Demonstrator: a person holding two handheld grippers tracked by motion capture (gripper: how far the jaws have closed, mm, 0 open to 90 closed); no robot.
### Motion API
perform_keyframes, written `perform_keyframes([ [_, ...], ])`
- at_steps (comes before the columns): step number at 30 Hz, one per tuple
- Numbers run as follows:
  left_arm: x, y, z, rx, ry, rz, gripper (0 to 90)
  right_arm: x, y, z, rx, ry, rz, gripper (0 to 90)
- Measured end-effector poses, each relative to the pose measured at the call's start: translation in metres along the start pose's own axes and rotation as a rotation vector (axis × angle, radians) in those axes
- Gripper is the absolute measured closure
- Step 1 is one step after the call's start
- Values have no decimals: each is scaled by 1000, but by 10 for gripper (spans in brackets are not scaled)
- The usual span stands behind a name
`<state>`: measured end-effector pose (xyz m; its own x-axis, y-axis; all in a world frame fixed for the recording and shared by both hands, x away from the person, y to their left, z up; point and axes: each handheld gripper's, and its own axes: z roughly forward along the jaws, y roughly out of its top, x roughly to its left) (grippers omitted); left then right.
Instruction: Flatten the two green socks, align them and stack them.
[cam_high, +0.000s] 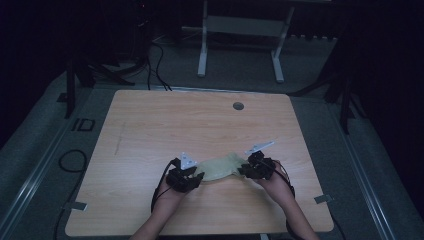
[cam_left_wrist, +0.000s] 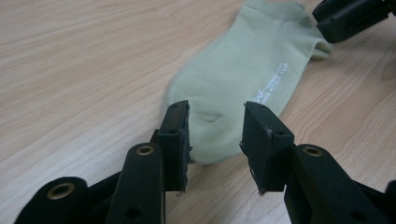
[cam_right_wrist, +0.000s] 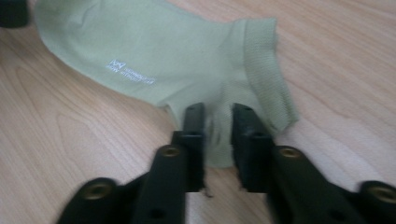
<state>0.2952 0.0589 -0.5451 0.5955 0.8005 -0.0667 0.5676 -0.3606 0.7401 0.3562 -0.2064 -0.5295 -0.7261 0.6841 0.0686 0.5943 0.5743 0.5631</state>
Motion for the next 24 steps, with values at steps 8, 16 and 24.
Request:
perform_keyframes([
  [8,3,2,26,62,87,38,614,-1,-5,10,55,16,-2,865],
  [16,18,2,26,46,92,3,600,-12,-10,6,72,-15,34,852],
  [24,12,4,13,-26,49,10,379,-7,-6,0,45,12,24,717],
])
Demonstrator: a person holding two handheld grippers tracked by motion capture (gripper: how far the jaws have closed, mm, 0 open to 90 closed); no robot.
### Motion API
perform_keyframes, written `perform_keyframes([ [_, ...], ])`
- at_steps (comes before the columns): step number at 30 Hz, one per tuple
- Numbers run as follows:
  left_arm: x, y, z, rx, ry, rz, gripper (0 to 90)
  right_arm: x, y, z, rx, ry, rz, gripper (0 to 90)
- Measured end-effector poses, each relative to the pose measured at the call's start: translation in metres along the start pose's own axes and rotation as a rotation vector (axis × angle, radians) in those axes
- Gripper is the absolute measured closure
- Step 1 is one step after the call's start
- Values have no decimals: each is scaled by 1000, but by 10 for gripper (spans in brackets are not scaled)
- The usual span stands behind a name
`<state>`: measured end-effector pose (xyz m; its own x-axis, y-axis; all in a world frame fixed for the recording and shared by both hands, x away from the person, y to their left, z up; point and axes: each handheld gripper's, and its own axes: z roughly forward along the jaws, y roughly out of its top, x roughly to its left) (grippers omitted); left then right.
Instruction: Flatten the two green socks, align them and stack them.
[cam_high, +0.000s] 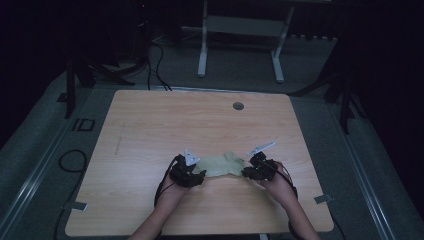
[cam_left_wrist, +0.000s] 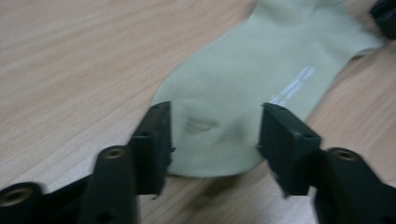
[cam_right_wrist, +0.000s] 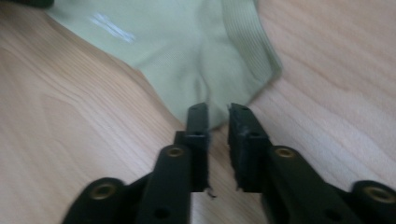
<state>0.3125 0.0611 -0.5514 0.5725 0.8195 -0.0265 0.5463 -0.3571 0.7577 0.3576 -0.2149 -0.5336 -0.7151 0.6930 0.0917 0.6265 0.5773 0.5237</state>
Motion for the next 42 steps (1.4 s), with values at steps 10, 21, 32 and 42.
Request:
perform_keyframes([
  [10,4,0,-21,-88,-53,-14,92,14,5,-17,-140,21,-24,232],
  [21,23,-24,-37,-24,-22,-35,18,3,-21,-34,-248,-29,-12,137],
  [32,32,-47,-60,-20,-5,-27,18,-9,-60,-38,-282,-49,-5,123],
  [42,42,-69,-80,-33,24,-47,18,-18,-94,-48,-301,-99,48,121],
])
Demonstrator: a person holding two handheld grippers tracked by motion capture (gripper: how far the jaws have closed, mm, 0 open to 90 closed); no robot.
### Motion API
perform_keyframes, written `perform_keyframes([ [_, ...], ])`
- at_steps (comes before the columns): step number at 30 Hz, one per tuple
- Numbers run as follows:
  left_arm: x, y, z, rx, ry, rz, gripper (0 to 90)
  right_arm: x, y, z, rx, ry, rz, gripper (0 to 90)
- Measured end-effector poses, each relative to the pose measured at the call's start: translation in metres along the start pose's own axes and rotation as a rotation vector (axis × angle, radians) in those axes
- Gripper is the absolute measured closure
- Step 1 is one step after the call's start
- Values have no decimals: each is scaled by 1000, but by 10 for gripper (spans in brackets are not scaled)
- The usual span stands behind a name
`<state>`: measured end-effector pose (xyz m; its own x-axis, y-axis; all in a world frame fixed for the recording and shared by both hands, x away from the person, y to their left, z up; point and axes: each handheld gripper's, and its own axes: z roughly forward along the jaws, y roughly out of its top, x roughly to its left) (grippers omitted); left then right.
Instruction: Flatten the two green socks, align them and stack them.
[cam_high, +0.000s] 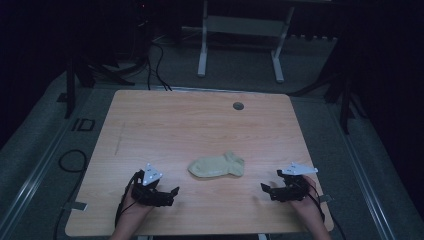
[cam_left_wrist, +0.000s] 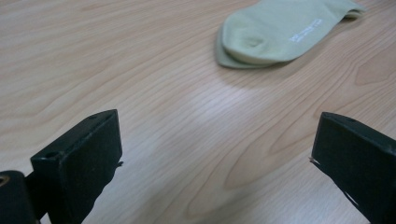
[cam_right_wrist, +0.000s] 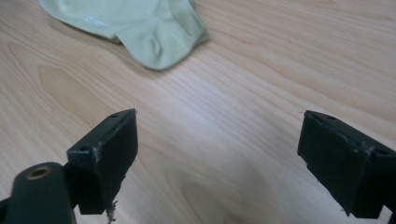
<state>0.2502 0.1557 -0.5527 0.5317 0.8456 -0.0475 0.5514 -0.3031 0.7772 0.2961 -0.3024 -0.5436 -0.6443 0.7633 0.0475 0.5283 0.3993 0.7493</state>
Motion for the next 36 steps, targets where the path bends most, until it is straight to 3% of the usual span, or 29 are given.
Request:
perform_keyframes([
  [5,8,-12,-5,17,8,-27,19,-5,-14,-10,1,-19,36,121],
  [21,26,-34,-31,-11,58,-75,18,-16,-44,-39,-30,-134,117,122],
  [27,35,-45,-43,-16,100,-95,19,-22,-50,-47,-75,-178,156,123],
  [31,44,-53,-47,-18,153,-120,18,-24,-53,-48,-90,-212,159,123],
  [36,51,-57,-53,-56,209,-144,18,-24,-56,-47,-116,-264,172,123],
])
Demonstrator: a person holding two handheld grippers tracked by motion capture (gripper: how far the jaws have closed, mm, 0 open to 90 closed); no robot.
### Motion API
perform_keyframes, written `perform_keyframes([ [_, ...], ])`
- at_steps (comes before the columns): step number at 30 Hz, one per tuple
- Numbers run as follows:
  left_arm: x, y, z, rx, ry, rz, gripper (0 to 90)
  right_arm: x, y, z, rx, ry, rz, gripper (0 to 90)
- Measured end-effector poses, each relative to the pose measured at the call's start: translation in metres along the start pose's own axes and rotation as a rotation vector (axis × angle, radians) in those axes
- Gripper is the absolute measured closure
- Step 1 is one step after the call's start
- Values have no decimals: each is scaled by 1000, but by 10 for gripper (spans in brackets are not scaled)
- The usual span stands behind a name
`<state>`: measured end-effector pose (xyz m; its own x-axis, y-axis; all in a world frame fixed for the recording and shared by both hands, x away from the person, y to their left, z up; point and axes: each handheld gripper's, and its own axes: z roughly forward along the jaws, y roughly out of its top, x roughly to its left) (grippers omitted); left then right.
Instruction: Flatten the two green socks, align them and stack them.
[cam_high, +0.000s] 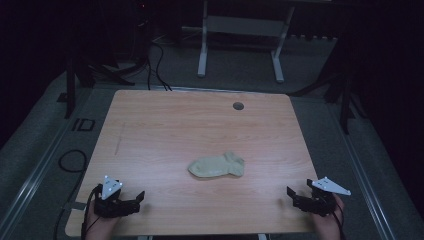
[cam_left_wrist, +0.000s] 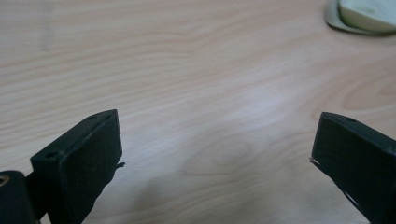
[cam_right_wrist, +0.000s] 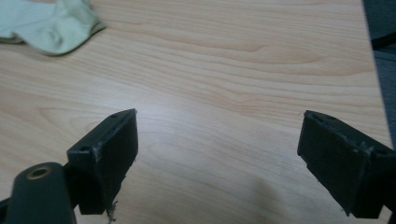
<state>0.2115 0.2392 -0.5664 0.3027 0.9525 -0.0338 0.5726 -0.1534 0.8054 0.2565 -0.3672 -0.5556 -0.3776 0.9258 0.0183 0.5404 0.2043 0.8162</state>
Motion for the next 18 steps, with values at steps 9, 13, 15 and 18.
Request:
perform_keyframes([
  [9,11,-4,-9,-95,110,-73,19,-4,-3,-1,-34,-75,23,121],
  [13,15,-6,-9,-99,118,-101,19,-7,-5,-1,-45,-109,37,121],
  [15,15,-7,-9,-97,120,-101,19,-7,-5,0,-42,-108,39,120],
  [18,13,-7,-8,-91,113,-102,19,-7,-6,1,-34,-105,33,121],
])
